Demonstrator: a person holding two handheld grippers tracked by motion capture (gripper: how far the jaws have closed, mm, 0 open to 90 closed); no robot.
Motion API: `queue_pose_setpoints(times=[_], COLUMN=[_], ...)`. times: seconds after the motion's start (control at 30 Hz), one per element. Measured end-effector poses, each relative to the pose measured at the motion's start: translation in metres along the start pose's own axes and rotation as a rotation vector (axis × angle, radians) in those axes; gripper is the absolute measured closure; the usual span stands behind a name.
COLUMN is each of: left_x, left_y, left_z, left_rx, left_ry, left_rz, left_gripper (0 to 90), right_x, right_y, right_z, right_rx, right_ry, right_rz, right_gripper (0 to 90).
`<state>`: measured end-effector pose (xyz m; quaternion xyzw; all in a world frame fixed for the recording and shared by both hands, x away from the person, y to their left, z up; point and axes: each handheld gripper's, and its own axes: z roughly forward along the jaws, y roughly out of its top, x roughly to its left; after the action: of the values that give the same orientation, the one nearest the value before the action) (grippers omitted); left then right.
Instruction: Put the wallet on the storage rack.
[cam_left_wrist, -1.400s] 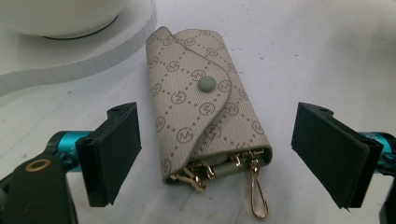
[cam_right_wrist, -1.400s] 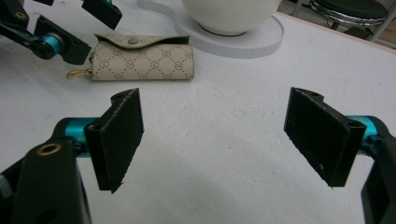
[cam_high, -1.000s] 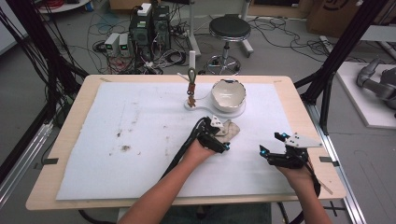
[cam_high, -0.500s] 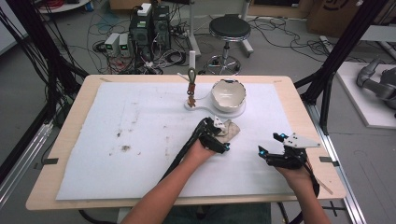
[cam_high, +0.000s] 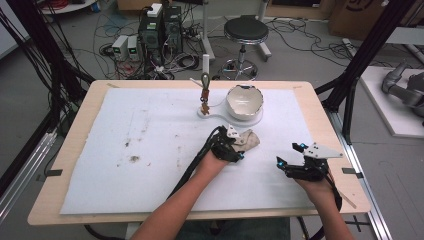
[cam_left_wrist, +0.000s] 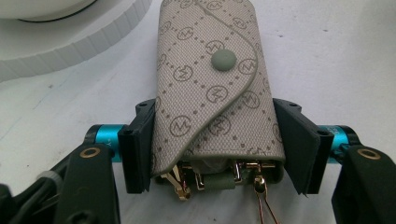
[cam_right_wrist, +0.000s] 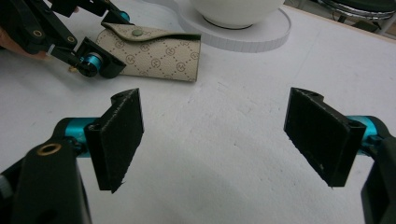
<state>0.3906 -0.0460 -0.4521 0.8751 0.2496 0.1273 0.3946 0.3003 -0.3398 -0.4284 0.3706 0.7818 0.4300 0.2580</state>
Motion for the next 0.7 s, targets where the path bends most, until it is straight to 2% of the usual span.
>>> queue_pose_setpoints(times=[0.23, 0.5, 0.7], left_x=[0.003, 0.015, 0.022], left_y=[0.000, 0.004, 0.003], left_z=[-0.017, -0.050, -0.076], left_rx=[-0.013, -0.069, -0.087], left_ry=[0.004, 0.021, 0.039], left_rz=[0.018, 0.010, 0.013], left_gripper=[36.3, 36.3, 36.3], right_x=[0.000, 0.002, 0.004], right_y=[0.000, 0.000, 0.001], right_z=[0.000, 0.001, 0.002], right_rx=[-0.003, 0.002, 0.003], right_ry=[-0.001, 0.000, 0.005], right_rz=[0.002, 0.005, -0.002], right_gripper=[20.3, 20.3, 20.3])
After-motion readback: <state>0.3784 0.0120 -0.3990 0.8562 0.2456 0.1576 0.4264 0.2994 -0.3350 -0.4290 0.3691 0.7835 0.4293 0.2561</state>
